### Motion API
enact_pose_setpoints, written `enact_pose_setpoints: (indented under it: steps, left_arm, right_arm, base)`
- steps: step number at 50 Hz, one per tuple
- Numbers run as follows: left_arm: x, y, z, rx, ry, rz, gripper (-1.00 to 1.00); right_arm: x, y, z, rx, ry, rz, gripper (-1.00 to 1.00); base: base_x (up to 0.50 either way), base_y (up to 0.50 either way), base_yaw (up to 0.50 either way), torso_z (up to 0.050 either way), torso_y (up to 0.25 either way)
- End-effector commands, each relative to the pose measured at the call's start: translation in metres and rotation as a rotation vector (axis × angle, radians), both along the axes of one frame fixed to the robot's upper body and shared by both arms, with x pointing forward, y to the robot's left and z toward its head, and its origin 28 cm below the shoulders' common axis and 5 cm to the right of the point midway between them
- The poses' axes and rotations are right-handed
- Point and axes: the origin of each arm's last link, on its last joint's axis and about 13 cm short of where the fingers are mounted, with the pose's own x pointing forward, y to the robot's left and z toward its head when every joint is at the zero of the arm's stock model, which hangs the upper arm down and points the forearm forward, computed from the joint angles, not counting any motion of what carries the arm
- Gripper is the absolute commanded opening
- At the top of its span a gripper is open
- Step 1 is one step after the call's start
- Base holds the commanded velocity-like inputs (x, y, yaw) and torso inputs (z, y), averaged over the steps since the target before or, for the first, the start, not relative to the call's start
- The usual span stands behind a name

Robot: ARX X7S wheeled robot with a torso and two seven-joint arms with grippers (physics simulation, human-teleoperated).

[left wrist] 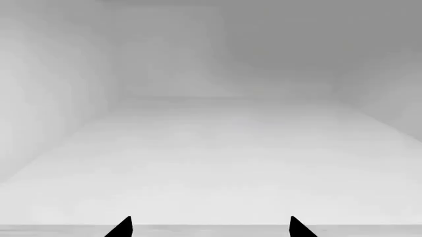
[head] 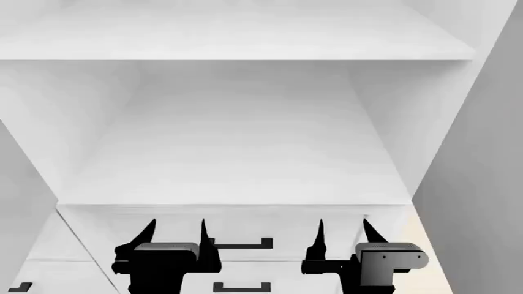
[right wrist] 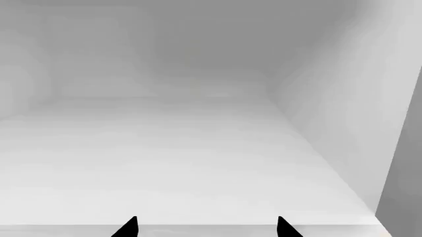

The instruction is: Close the side bottom right group 3 doors

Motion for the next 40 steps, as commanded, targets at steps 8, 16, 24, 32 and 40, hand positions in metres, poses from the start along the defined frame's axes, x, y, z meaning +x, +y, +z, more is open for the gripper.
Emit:
enact_pose_setpoints:
  steps: [8, 16, 24, 32, 40]
  left_arm:
    - [-0.0017, -0.0017, -0.0019, -0.021, -0.009, -0.037, 1.0]
    - [-0.0012, -0.0016, -0.004, -0.018, 0.001, -0.046, 1.0]
    - [-0.0002, -0.0009, -0.0059, -0.012, 0.035, -0.037, 1.0]
    - [0.0003, -0.001, -0.0044, -0.032, 0.042, -0.038, 1.0]
    - [-0.0008, -0.0019, -0.0022, -0.032, 0.024, -0.05, 1.0]
  right_arm:
    - [-0.0009, 0.0013, -0.0025, -0.016, 0.021, 0.009, 1.0]
    - [-0.0011, 0.0018, -0.0025, -0.01, 0.019, 0.012, 1.0]
    - [-0.0008, 0.002, -0.0025, -0.01, 0.021, 0.011, 1.0]
    - [-0.0007, 0.002, -0.0019, -0.002, 0.022, 0.012, 1.0]
    - [-0.001, 0.0019, -0.0019, 0.0, 0.022, 0.013, 1.0]
  base:
    - [0.0, 0.0, 0.0, 0.0, 0.0]
    - [0.0, 0.0, 0.0, 0.036, 0.006]
    - [0.0, 0.0, 0.0, 0.05, 0.01]
    - [0.0, 0.0, 0.0, 0.05, 0.011]
    - [0.0, 0.0, 0.0, 0.05, 0.011]
